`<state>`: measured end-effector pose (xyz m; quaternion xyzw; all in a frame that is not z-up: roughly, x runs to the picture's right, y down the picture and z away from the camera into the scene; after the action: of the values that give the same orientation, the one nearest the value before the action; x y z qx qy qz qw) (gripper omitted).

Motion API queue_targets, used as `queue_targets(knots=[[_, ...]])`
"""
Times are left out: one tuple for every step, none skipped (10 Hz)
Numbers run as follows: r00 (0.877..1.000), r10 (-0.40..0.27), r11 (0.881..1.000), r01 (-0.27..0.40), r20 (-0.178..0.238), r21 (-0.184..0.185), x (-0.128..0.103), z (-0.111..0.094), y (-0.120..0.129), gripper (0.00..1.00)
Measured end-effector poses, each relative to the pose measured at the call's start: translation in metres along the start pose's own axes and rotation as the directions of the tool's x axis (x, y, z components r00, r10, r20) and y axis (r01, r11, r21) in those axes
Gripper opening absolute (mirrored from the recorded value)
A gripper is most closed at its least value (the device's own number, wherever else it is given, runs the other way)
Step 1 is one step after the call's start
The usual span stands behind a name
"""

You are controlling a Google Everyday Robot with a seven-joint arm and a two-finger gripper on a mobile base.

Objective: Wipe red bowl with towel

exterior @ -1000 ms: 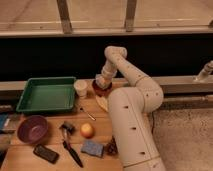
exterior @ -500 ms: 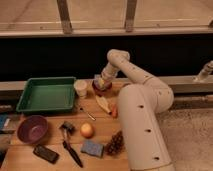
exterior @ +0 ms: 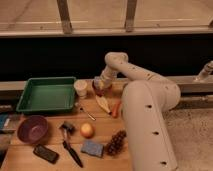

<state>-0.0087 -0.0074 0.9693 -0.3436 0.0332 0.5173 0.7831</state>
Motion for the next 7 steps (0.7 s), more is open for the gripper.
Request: queue_targets(knots=[[1.000, 0.000, 0.999, 0.000, -0.004, 0.033, -0.004, 0.002, -0.006, 0.00], [1.000, -0.002, 0.998, 0.002, -0.010, 0.068, -0.010, 0.005, -0.012, 0.00], [1.000, -0.003, 0.997, 0.004, -0.010, 0.080, -0.014, 0.008, -0.013, 0.00], [1.000, -0.002, 0.995, 0.003, -0.017, 0.101, -0.017, 0.010, -0.018, 0.00], [1.000, 0.000, 0.994, 0.002, -0.018, 0.107, -0.018, 0.011, -0.020, 0.00], [1.000, 0.000, 0.994, 0.002, -0.019, 0.107, -0.020, 0.013, -0.020, 0.00], [1.000, -0.003, 0.995, 0.005, -0.017, 0.103, -0.022, 0.014, -0.016, 0.00]])
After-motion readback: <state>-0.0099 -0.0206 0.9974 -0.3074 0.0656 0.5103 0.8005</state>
